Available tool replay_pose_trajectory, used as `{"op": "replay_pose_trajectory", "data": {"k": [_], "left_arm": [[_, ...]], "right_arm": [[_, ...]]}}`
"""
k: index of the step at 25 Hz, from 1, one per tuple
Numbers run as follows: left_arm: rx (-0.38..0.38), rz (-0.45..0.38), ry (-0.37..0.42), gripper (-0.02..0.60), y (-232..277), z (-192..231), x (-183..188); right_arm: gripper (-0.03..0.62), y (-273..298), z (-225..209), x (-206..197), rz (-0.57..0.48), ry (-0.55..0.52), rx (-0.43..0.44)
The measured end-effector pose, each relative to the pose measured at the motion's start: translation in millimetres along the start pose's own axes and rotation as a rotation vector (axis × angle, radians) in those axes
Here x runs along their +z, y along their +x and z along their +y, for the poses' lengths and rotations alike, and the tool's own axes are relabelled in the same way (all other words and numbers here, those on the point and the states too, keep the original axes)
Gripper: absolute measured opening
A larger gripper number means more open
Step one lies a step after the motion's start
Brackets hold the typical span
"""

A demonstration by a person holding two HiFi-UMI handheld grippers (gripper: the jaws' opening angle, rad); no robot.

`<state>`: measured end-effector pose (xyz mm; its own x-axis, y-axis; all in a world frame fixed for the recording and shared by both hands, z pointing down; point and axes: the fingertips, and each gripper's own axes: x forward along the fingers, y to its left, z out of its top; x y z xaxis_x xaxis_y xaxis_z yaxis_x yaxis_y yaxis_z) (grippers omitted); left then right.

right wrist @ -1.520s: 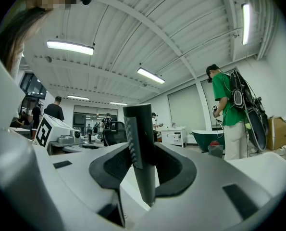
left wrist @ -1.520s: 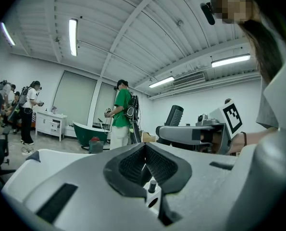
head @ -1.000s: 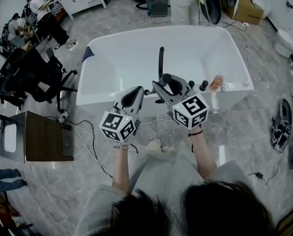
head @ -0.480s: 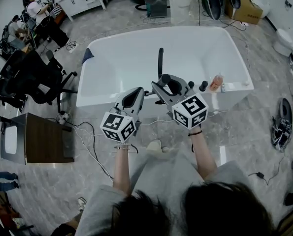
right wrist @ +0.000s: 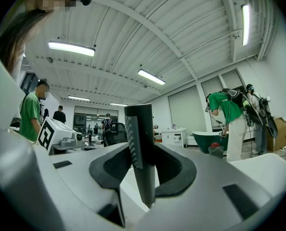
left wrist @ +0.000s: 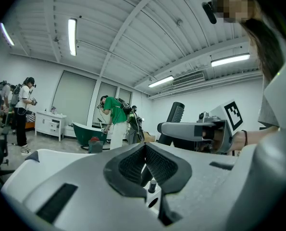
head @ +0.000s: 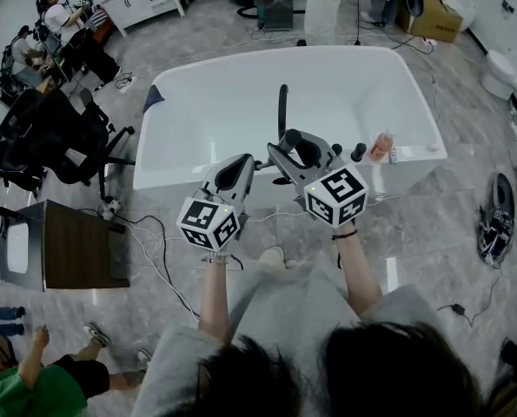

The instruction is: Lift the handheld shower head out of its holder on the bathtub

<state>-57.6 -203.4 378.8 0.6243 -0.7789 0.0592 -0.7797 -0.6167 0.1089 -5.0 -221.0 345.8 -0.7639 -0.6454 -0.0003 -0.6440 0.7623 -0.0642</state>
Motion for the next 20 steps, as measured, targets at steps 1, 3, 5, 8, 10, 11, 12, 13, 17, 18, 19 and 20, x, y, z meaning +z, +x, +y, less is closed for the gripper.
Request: {"op": "replay_pose_trajectory", "data": {"k": [1, 3, 5, 8, 10, 11, 12, 13, 17, 18, 19, 20], "left_arm": [[0.000, 0.000, -0.001, 0.005, 0, 1, 0], [0.000, 0.000, -0.002, 0.005, 1, 3, 1], [-0.003, 0.000, -0.003, 0.005, 1, 4, 2], [-0.007, 0.001, -0.005, 0.005, 3, 6, 2], [-0.009, 0.002, -0.007, 0.005, 4, 9, 2], [-0.010, 0.003, -0.008, 0.005, 5, 10, 1], [-0.013, 0.003, -0.008, 0.005, 7, 12, 1], [-0.015, 0.004, -0.009, 0.005, 8, 14, 0], [-0.027, 0.010, -0.012, 0.005, 15, 19, -2], [-0.030, 0.012, -0.013, 0.005, 17, 22, -2], [-0.032, 0.014, -0.015, 0.005, 18, 24, -2], [-0.034, 0.016, -0.016, 0.005, 20, 27, -1]], "right_arm": [[0.137, 1, 0, 0, 0.000, -0.001, 0.000], [0.137, 2, -1, 1, -0.001, -0.001, 0.000], [0.137, 4, -1, 2, -0.002, 0.002, -0.001], [0.137, 5, -2, 3, -0.006, 0.006, -0.002], [0.137, 8, -3, 4, -0.008, 0.008, -0.002], [0.137, 9, -4, 4, -0.008, 0.010, -0.002], [0.137, 11, -4, 3, -0.009, 0.011, -0.002], [0.137, 12, -5, 3, -0.009, 0.012, -0.003], [0.137, 19, -9, 0, -0.001, 0.009, -0.008], [0.136, 21, -11, -1, 0.002, 0.010, -0.009], [0.137, 24, -12, -1, 0.004, 0.011, -0.009], [0.135, 26, -13, -2, 0.005, 0.011, -0.010]]}}
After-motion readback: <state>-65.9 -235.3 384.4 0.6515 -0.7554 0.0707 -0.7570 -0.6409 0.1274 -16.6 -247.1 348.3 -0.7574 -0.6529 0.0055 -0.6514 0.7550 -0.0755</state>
